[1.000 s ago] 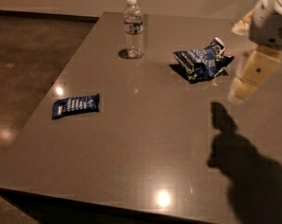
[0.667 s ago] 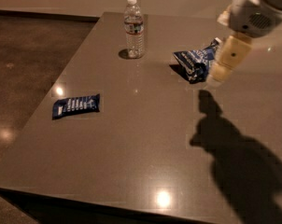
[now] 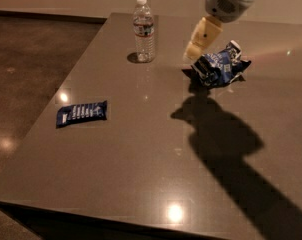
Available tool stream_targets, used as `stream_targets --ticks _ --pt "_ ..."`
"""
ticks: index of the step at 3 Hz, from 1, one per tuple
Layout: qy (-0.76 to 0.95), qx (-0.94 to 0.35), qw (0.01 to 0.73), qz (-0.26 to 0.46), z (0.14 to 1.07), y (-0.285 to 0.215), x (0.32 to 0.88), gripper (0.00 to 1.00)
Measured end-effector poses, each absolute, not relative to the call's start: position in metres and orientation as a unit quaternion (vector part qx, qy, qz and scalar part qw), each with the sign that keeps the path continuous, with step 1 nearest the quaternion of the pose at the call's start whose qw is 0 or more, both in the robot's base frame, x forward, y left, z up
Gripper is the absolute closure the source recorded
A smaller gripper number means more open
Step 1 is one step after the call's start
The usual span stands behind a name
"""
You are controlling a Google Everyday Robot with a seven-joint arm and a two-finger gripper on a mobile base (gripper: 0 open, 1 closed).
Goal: Knock water bottle over
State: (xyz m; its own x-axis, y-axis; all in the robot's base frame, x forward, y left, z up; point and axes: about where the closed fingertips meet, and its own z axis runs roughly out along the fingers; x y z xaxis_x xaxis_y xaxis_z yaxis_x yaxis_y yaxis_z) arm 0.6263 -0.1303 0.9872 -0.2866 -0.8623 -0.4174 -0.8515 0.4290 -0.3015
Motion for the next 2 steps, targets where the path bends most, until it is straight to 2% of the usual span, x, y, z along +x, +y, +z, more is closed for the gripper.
stream_targets --ticks 2 --pt "0.826 -0.474 0.304 0.015 0.973 -0.068 0.694 0.00"
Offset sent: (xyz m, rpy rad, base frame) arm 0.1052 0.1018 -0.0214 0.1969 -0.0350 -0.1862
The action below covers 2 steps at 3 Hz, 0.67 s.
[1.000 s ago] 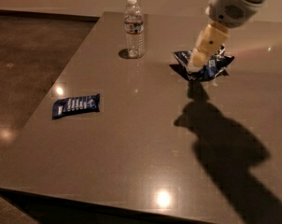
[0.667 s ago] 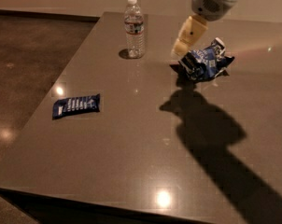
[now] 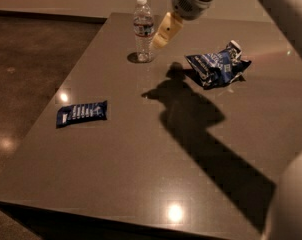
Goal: Knock water bottle over
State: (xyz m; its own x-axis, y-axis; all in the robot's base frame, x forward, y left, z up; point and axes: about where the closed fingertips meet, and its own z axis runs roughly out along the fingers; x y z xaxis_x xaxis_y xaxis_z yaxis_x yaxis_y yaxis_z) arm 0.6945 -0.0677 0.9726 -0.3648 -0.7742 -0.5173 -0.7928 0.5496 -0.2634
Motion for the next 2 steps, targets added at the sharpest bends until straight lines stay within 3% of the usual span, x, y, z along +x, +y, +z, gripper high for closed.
stream_targets --ticks 2 --pt "0.838 -0.418 0.348 0.043 0.970 -0.011 0.742 0.00"
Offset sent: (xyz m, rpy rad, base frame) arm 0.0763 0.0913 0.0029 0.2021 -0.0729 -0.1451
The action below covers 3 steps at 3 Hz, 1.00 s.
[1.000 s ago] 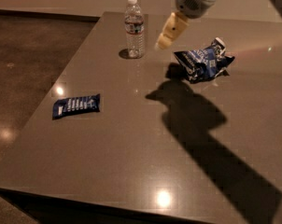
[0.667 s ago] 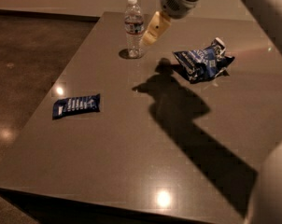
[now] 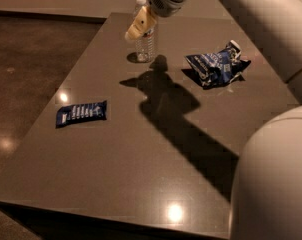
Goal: Knock water bottle over
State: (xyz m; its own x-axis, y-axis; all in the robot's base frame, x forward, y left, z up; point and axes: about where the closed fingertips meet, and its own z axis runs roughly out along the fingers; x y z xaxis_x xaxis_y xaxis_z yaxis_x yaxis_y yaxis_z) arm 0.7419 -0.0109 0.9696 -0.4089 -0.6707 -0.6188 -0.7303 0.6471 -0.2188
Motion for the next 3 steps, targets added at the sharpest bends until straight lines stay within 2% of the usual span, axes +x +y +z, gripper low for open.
stream_targets --ticks 1,3 --pt "0.837 -0.395 0.375 0.055 0.970 0.012 0.763 0.00" --pt "0.832 -0.365 0.415 0.055 0.963 0.021 0.805 0.00"
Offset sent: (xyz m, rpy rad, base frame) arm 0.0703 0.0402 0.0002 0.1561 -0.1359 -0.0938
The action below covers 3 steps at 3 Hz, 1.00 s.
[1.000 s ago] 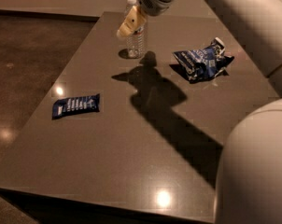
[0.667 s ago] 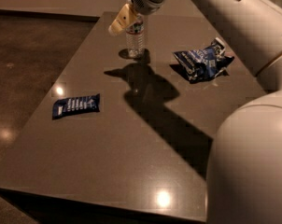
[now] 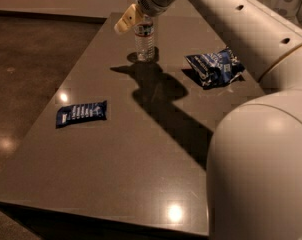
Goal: Knock water bottle over
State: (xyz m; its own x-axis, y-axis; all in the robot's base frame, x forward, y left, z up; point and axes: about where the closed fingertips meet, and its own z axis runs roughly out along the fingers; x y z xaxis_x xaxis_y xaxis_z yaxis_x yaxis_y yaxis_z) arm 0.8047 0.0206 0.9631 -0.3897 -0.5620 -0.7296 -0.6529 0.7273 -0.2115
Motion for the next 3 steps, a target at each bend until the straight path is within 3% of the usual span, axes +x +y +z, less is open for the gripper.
stream_targets --ticks 1,2,3 --pt "0.831 -0.362 0.420 0.050 0.959 0.016 0.815 0.16" --pt "0.827 -0.369 0.423 0.045 0.960 0.012 0.817 0.41" --pt "0.812 -0.396 0.426 0.049 0.978 0.016 0.803 0.72"
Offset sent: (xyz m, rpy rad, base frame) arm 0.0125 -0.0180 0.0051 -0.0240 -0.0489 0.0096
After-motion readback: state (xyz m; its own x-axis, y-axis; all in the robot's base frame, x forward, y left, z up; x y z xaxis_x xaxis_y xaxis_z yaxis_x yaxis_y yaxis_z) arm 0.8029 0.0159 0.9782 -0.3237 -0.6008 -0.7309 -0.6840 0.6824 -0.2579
